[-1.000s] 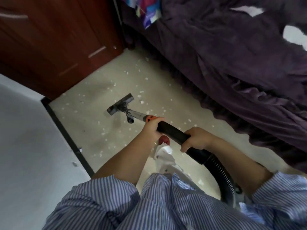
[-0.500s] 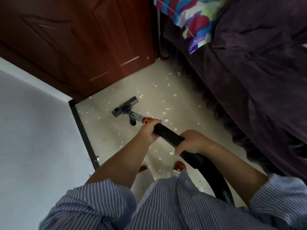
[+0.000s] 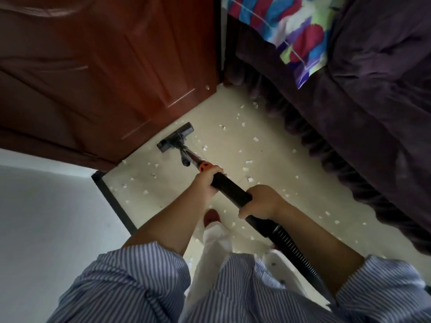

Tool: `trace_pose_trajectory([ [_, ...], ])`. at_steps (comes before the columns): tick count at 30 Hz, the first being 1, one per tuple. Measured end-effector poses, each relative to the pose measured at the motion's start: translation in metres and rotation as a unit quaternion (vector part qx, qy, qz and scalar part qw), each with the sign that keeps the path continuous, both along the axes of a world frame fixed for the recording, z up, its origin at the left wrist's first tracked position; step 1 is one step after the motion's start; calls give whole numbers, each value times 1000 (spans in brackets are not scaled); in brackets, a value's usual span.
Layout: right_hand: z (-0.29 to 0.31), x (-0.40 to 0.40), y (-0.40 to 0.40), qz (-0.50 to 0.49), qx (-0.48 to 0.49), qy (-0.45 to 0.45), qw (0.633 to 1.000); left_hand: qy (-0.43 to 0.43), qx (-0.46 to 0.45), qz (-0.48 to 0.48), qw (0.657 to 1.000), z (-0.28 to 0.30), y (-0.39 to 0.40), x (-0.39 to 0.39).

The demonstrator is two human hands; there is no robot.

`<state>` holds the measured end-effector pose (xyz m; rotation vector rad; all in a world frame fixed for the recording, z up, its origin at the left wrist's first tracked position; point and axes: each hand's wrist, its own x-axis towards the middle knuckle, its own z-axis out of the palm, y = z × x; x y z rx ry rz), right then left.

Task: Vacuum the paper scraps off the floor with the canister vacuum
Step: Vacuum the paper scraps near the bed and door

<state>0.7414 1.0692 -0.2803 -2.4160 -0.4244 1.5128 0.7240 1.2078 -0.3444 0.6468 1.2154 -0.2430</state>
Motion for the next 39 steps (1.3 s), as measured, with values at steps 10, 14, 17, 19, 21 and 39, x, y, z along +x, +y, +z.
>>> trace_pose_trajectory([
  [10,-38,32,85,-35,-23,-13,999,23,10,-67,997,-48,85,43],
  [14,-51,33,106,-39,-39,-24,998,22,-10,-75,997,-62,102,45],
  [17,-58,38,110,-36,-53,-28,998,20,-23,-87,996,-72,106,50],
  [19,-61,43,113,-36,-54,-29,997,13,-27,-90,996,-75,109,53],
  [21,-63,48,117,-36,-51,-26,998,11,-21,-91,996,-79,112,58],
  [39,-59,34,83,-61,-31,32,997,58,5,-103,993,-73,78,46],
])
